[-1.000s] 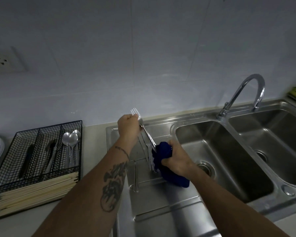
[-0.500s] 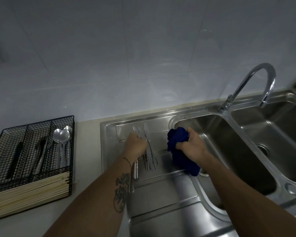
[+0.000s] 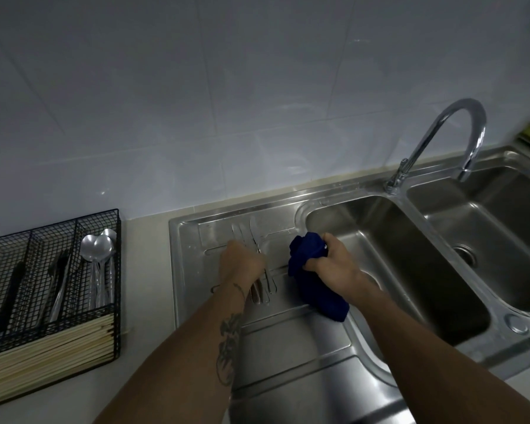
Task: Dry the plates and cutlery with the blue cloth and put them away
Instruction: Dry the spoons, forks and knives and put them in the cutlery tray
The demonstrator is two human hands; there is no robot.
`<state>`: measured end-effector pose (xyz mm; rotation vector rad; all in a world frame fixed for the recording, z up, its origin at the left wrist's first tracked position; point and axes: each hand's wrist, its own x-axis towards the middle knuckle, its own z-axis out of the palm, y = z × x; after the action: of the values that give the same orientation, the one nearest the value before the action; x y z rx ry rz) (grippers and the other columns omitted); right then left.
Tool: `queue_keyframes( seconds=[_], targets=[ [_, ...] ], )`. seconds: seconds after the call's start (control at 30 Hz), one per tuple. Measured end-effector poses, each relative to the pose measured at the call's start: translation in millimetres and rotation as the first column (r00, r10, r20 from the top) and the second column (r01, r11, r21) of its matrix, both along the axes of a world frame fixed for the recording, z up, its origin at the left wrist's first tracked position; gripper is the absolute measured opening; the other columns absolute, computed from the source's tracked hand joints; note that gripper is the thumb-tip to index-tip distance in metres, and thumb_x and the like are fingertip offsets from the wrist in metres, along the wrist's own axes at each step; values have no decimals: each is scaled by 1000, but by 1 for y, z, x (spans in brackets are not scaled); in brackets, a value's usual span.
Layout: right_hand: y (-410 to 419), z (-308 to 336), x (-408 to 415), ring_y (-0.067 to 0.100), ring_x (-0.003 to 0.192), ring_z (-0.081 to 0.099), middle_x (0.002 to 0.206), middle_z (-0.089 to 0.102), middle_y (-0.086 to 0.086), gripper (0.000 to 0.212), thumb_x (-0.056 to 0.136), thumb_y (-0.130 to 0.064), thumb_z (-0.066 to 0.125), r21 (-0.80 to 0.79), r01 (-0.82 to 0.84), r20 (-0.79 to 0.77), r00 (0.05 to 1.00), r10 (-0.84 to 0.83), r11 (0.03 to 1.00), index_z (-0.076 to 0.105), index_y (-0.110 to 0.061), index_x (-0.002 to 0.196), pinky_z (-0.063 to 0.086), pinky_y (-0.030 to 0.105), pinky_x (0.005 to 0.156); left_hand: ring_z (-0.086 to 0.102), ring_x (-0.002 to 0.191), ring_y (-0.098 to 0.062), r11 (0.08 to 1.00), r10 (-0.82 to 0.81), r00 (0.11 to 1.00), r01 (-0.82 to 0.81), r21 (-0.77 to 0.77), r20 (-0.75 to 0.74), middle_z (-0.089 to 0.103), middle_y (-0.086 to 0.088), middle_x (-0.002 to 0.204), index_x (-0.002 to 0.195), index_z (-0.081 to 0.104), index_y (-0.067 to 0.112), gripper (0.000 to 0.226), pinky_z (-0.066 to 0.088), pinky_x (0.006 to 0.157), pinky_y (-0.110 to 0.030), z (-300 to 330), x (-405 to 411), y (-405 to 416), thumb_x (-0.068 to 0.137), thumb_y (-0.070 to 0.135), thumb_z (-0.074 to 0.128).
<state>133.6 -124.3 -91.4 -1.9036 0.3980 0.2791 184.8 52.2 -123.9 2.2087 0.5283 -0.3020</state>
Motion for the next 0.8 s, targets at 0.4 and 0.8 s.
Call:
queue_keyframes(
  seconds=[0.4, 0.8],
  targets=[
    [30, 29, -7, 35, 102, 67, 114, 69, 18, 43, 83, 5, 61, 461, 229, -56, 972, -230, 857, 57, -12, 122, 57, 44, 84, 61, 72, -8, 926, -144, 979, 183, -329, 141, 69, 4, 80, 84, 73, 15, 13, 44, 56, -14, 64, -18, 17, 85, 4, 67],
    [64, 74, -23, 20, 79, 63, 96, 63, 10, 36, 81, 12, 59, 510, 386, 176, 828, -533, 769, 51, -10, 108, 54, 33, 61, 59, 69, -2, 881, -311, 908, 386, -273, 279, 66, 9, 77, 74, 67, 17, 22, 43, 58, -11, 95, -55, 24, 87, 0, 66]
  ],
)
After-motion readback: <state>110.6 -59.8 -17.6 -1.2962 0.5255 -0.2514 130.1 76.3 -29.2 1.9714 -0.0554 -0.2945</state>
